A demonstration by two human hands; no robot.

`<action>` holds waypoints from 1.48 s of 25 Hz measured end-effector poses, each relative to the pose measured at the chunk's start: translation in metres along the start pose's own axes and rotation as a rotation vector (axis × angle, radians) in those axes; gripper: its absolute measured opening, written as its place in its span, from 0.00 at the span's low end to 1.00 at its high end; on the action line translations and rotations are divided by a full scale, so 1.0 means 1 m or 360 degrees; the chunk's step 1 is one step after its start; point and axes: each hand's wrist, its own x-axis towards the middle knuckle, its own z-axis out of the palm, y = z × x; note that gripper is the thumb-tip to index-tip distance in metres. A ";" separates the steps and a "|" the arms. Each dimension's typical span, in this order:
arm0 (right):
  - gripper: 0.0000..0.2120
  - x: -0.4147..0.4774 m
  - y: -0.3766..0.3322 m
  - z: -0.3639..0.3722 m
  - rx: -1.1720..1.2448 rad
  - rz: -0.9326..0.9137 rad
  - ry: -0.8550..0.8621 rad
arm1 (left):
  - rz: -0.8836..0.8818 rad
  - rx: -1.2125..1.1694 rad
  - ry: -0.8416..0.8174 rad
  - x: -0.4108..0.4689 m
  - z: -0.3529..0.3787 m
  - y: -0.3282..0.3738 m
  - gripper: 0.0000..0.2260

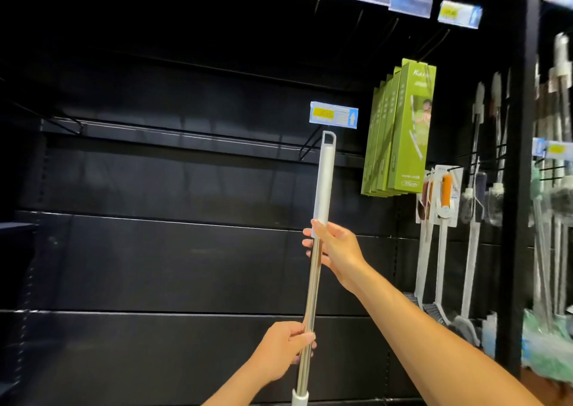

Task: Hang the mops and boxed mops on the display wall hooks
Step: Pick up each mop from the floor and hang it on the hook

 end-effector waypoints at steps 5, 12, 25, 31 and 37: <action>0.06 0.016 -0.003 -0.003 0.0038 -0.0018 -0.0011 | 0.0053 -0.0002 0.0021 0.009 -0.007 0.008 0.10; 0.04 0.032 -0.009 0.002 -0.0003 -0.0049 -0.0015 | 0.0102 -0.0038 0.0038 0.020 -0.014 0.011 0.09; 0.10 0.056 0.014 -0.004 -0.0004 0.0037 -0.0093 | 0.0018 -0.0067 0.0178 0.034 0.003 0.001 0.11; 0.09 0.075 0.026 -0.009 -0.0022 0.0037 -0.0154 | -0.0042 -0.0055 0.0207 0.050 0.006 -0.004 0.11; 0.11 0.113 0.049 -0.004 -0.0072 0.0031 -0.0143 | -0.0049 -0.0106 0.0195 0.091 -0.007 -0.025 0.10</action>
